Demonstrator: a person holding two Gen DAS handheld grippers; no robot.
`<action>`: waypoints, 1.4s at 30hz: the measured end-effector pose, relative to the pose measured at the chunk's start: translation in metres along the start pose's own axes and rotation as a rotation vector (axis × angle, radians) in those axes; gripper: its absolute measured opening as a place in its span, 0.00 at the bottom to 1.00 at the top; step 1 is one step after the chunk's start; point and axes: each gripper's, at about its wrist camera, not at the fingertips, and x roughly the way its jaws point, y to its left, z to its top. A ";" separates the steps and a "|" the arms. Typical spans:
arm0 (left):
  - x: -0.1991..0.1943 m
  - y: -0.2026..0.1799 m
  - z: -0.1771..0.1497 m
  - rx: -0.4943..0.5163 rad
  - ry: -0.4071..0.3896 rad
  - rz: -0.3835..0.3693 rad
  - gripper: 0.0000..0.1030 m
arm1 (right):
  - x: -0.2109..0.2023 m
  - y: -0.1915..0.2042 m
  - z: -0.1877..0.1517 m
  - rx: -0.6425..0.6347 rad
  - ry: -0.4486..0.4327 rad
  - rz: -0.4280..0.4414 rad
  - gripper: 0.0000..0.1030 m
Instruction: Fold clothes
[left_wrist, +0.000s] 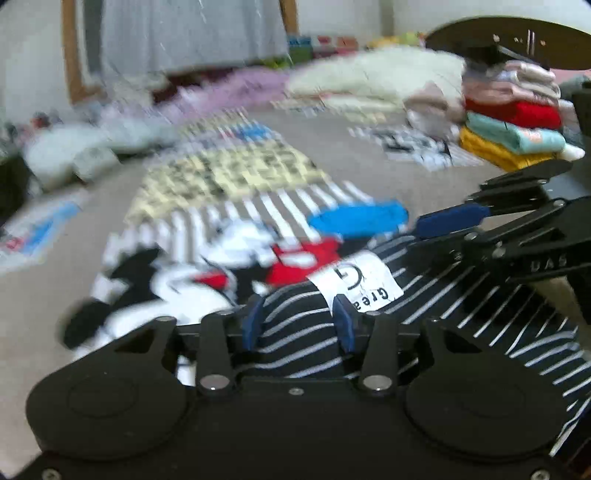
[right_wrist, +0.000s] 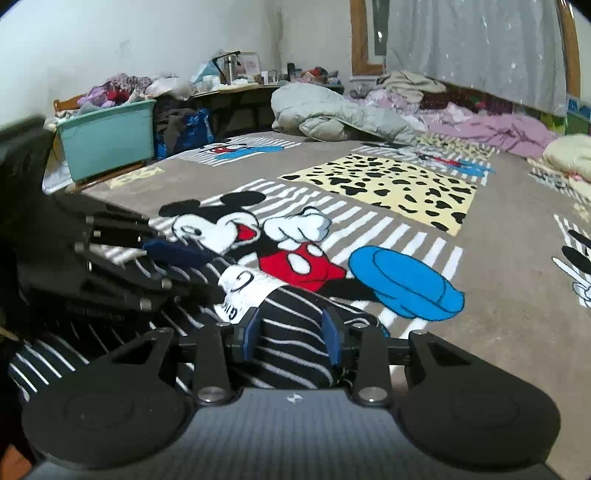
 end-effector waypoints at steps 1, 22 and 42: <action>-0.015 -0.004 -0.001 0.018 -0.029 0.015 0.38 | -0.008 0.002 0.003 0.003 -0.019 -0.009 0.34; -0.067 -0.028 -0.050 -0.043 -0.013 -0.033 0.37 | -0.053 0.074 -0.065 -0.126 -0.011 -0.036 0.37; 0.033 -0.006 -0.016 -0.045 0.055 0.062 0.37 | 0.035 0.025 -0.005 -0.125 0.041 -0.019 0.31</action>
